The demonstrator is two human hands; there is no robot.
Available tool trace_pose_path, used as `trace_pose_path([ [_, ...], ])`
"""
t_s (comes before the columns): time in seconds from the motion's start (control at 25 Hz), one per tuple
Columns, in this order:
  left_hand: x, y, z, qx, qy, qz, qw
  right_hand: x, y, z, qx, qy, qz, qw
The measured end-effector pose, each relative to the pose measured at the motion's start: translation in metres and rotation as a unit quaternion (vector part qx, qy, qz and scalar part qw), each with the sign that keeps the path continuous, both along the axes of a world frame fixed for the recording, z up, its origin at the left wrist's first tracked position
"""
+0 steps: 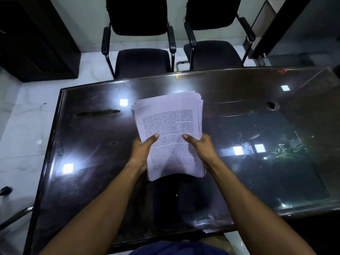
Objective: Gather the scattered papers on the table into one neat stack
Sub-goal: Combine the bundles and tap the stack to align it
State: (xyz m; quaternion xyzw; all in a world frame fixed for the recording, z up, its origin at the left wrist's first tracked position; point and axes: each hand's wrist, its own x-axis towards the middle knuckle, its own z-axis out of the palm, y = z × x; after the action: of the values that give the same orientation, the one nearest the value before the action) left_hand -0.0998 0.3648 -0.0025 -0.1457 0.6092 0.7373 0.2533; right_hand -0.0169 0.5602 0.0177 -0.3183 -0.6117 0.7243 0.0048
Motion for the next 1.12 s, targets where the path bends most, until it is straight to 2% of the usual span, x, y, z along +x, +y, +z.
trace_pose_path([
  [0.08,-0.006,0.004,0.016,0.026,0.005,0.011,1.000,-0.006,0.000,0.016,0.032,0.038,0.013,0.999],
  [0.2,-0.023,0.011,0.046,0.031,0.019,-0.031,0.999,-0.015,0.014,0.045,0.055,0.067,0.011,0.996],
  [0.32,-0.049,0.024,0.080,0.021,0.061,-0.113,0.991,-0.018,0.041,0.087,0.060,0.108,-0.030,0.992],
  [0.4,-0.059,0.040,0.103,0.042,0.085,-0.133,0.987,-0.021,0.061,0.124,0.077,0.156,-0.074,0.982],
  [0.56,-0.060,0.098,0.150,0.179,0.100,-0.128,0.970,-0.016,0.111,0.209,0.124,0.258,-0.144,0.947],
  [0.68,-0.044,0.148,0.181,0.356,0.062,-0.081,0.929,-0.003,0.142,0.254,0.099,0.317,-0.204,0.921],
  [0.76,-0.022,0.183,0.199,0.433,0.024,-0.062,0.899,0.004,0.155,0.271,0.054,0.336,-0.259,0.904],
  [0.92,0.026,0.255,0.232,0.469,0.040,-0.090,0.878,0.021,0.174,0.287,-0.005,0.349,-0.279,0.895],
  [1.0,0.033,0.280,0.239,0.461,0.056,-0.061,0.884,0.033,0.191,0.295,0.007,0.342,-0.242,0.908],
  [1.12,0.035,0.304,0.238,0.507,0.056,-0.077,0.857,0.053,0.228,0.315,0.039,0.369,-0.175,0.912],
])
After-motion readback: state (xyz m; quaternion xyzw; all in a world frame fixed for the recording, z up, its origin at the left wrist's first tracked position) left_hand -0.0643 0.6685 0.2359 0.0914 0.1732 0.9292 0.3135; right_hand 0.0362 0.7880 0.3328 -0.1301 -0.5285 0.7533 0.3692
